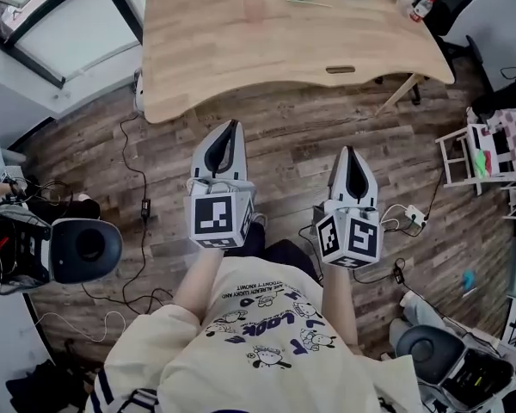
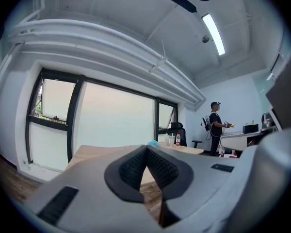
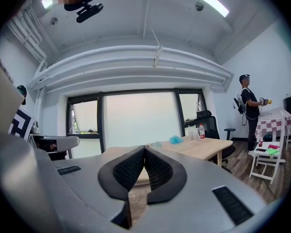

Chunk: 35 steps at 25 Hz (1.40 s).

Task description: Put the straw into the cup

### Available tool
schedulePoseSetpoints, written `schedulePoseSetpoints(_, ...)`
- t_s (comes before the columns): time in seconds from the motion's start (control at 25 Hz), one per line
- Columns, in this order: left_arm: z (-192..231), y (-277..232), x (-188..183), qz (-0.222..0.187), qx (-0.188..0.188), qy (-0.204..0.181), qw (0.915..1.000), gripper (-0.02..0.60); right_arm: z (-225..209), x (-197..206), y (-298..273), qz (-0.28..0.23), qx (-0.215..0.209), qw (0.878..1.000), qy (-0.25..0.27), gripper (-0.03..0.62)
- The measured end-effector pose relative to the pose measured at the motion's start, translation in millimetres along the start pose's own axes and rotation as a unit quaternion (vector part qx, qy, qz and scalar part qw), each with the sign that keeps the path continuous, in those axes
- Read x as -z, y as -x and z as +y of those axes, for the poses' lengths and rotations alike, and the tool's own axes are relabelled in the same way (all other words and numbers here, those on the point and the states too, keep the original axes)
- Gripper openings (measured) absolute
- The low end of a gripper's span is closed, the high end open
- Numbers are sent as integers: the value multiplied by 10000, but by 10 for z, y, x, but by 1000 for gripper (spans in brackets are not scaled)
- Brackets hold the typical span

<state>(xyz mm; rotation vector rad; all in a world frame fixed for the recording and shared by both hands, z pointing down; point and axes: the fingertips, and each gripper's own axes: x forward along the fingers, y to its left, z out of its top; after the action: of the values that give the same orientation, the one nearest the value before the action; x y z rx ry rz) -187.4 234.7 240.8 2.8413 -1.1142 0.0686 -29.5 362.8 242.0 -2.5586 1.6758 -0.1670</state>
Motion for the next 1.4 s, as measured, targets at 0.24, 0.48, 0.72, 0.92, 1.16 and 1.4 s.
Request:
schedulePoseSetpoints(0.24,214,-167,62,57,4,137,9999,28,158,46,-222,98,-21,9999,80,23)
schedulePoseSetpoints(0.48,288,-383,148,202,-12,211,9996,28,163,116,-456,269,-48,9996,89,23)
schedulePoseSetpoints(0.72,319,-620,213,258,-100,221,9994,28,-4,169,-704,320,-88,9994,53,23)
schedulePoseSetpoints(0.92,364,-1197,321,400,-149,221,9988,28,-255,259,-1289,452,-65,9989,-62,23)
schedulePoseSetpoints(1.16,427,-1617,305,446,-311,188,9983,28,-367,250,-1775,523,-280,9982,-65,23)
schedulePoseSetpoints(1.4,471,-2000,282,553,-605,165,9965,28,-530,208,-2289,608,-532,9966,-137,23)
